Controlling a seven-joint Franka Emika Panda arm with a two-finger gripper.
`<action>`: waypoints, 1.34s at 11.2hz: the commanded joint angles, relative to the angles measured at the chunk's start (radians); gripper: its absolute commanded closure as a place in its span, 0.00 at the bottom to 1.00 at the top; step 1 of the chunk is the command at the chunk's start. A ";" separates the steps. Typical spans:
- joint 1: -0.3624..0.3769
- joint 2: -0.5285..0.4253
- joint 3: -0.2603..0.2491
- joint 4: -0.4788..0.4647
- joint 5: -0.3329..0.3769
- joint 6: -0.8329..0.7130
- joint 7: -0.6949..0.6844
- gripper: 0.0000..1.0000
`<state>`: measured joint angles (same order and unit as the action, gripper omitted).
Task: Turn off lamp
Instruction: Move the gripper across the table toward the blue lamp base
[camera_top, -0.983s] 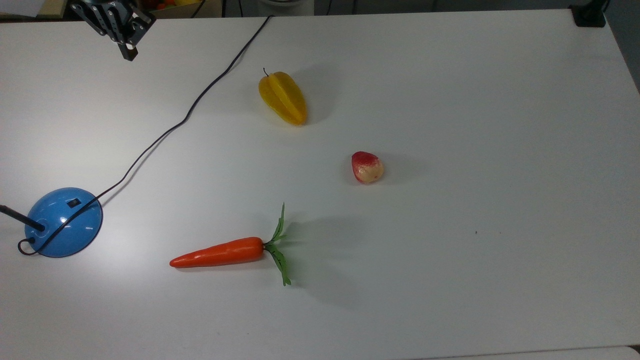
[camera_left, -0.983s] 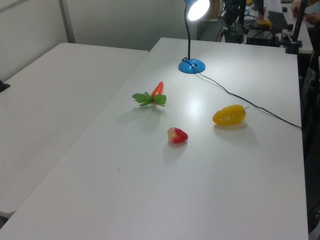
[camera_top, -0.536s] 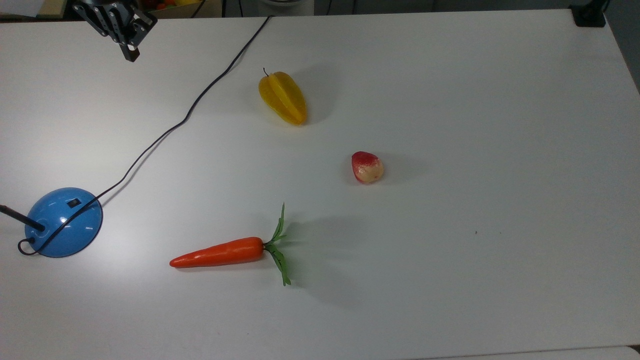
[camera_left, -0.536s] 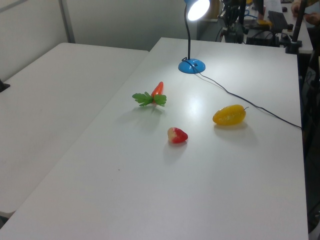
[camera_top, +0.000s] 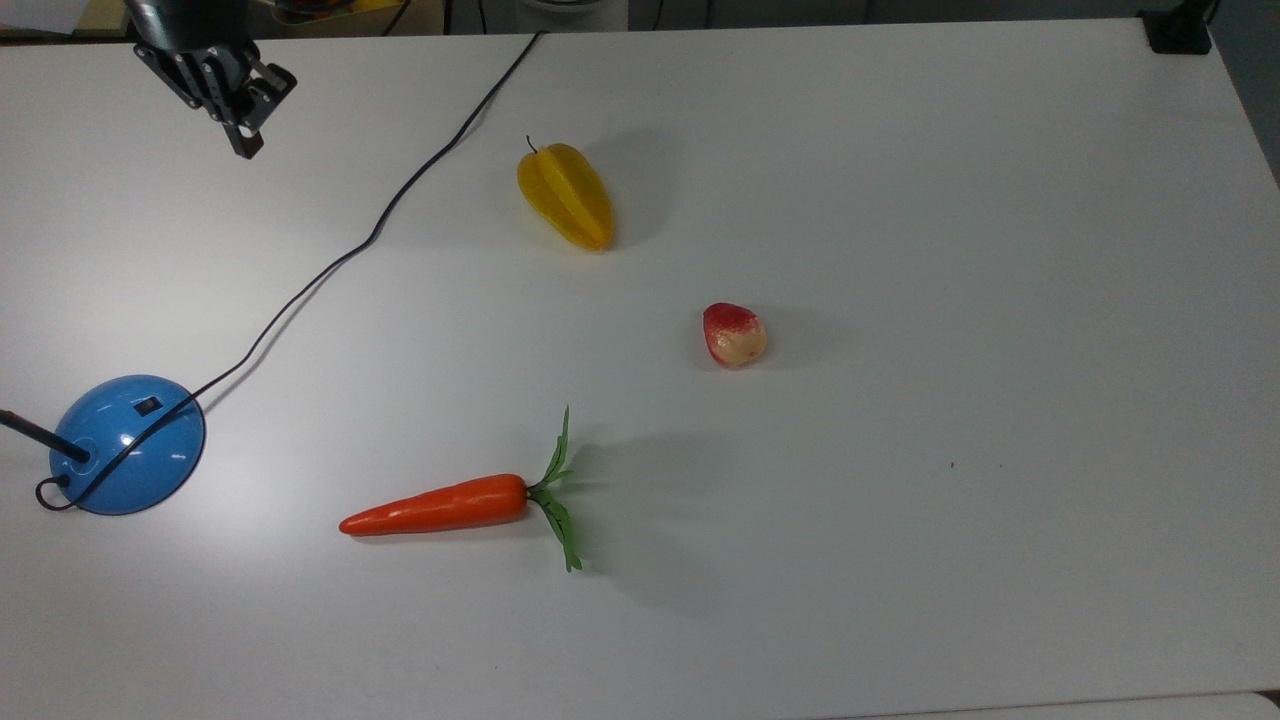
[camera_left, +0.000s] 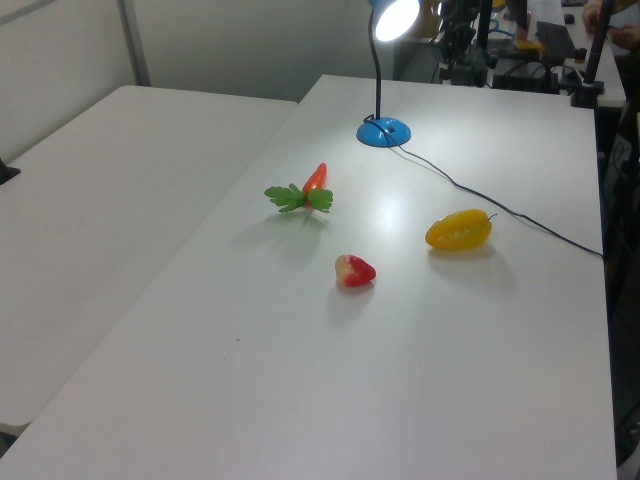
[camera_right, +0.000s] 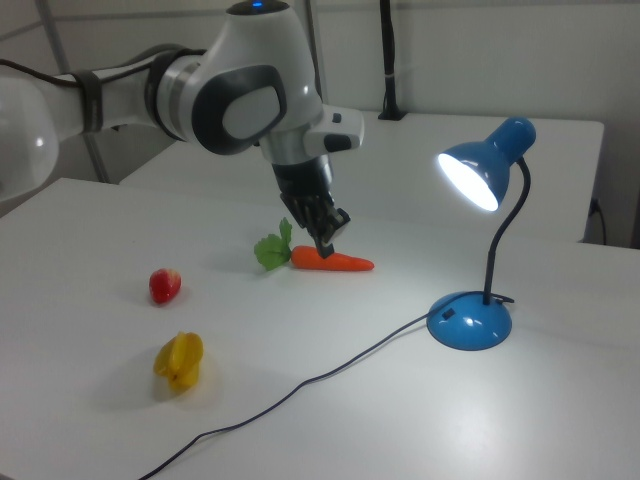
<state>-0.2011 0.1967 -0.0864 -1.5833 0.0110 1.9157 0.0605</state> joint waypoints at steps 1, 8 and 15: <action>-0.032 0.061 -0.010 -0.003 0.007 0.139 -0.010 1.00; -0.050 0.249 -0.012 0.017 -0.008 0.381 0.101 1.00; -0.058 0.466 -0.069 0.134 -0.003 0.678 0.173 1.00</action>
<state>-0.2598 0.6392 -0.1410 -1.5097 0.0086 2.5880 0.1951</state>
